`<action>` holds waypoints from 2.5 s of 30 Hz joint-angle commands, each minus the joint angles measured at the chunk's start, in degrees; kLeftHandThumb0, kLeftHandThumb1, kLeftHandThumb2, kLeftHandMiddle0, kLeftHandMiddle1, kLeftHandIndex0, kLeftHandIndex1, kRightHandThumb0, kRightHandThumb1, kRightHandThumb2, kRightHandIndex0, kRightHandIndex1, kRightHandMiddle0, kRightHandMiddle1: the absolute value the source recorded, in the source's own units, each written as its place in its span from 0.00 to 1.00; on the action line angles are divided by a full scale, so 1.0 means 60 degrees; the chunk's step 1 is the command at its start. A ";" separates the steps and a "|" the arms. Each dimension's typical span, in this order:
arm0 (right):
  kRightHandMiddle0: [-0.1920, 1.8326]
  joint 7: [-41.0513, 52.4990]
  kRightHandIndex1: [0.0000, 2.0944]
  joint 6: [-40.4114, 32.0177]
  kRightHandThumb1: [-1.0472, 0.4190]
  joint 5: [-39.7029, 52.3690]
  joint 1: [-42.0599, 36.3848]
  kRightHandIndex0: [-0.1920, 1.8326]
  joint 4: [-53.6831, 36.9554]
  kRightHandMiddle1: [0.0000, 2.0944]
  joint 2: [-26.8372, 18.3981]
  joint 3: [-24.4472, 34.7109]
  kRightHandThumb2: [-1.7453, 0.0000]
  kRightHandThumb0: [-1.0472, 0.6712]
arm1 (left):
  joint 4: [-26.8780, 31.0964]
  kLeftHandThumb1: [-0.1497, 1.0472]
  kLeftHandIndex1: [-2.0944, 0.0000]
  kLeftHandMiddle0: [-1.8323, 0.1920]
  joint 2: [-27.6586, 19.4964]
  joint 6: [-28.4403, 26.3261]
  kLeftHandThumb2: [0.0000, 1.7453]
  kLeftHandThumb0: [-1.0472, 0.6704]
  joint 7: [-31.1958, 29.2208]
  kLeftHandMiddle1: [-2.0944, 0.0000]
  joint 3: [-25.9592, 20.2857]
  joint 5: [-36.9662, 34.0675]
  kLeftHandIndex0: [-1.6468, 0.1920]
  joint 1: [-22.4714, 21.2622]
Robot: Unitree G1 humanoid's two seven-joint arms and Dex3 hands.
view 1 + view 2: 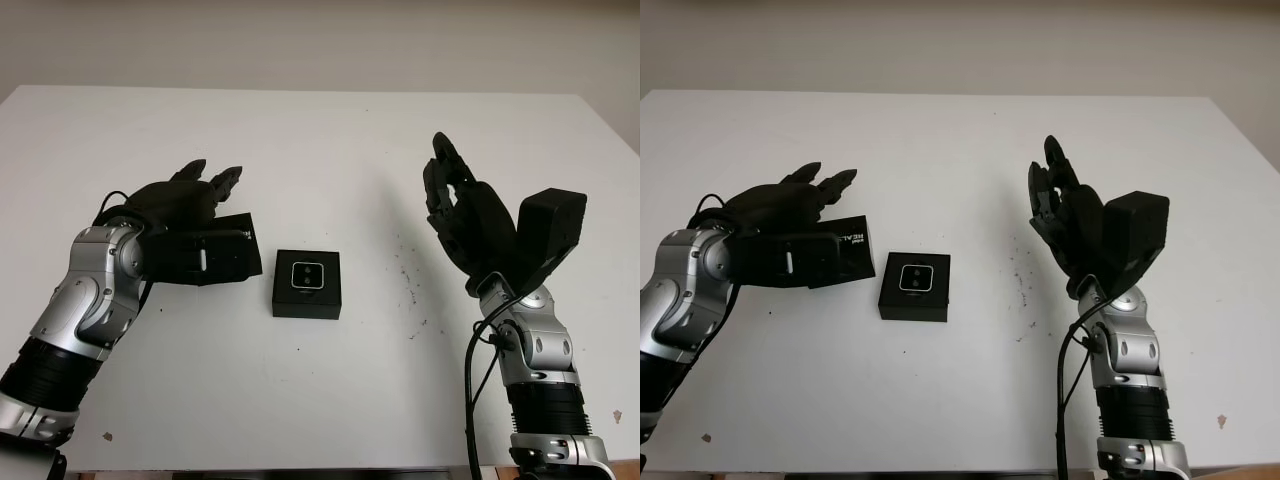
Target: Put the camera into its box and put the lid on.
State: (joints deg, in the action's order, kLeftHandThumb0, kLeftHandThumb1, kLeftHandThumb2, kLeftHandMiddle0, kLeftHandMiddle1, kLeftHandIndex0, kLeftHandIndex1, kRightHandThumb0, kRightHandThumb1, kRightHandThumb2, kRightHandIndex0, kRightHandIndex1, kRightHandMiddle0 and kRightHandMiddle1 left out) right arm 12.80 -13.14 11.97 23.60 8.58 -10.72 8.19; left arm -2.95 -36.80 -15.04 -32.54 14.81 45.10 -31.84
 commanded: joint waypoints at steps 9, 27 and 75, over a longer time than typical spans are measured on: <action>0.05 -0.0008 0.03 0.0176 0.00 0.0003 0.0045 0.03 0.0119 0.03 -0.0005 0.0043 0.66 0.24 | -0.0265 0.89 0.94 0.93 -0.0257 0.0067 0.03 0.15 -0.0495 0.71 0.0313 0.0180 0.89 -0.0513; 0.06 -0.0077 0.03 0.0096 0.00 -0.0019 -0.0018 0.03 0.0031 0.03 -0.0012 0.0035 0.67 0.23 | -0.0294 0.87 0.76 1.00 -0.0383 0.0376 0.03 0.17 -0.1231 0.51 0.0323 -0.0173 0.96 -0.0563; 0.05 0.0041 0.03 0.0223 0.00 -0.0056 0.0032 0.03 0.0193 0.03 0.0058 -0.0131 0.66 0.24 | 0.1163 0.96 0.44 0.68 -0.0311 0.0451 0.03 0.52 -0.0097 0.44 -0.1417 -0.3159 0.72 -0.0560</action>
State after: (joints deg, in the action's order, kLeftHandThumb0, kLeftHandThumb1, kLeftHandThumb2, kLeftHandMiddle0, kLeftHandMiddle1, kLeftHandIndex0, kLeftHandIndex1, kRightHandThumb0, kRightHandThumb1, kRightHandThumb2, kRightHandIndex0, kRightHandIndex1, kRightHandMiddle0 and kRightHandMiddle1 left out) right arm 13.11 -11.97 11.58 23.25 9.53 -10.64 7.35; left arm 2.45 -38.13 -11.51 -32.19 7.52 27.04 -33.40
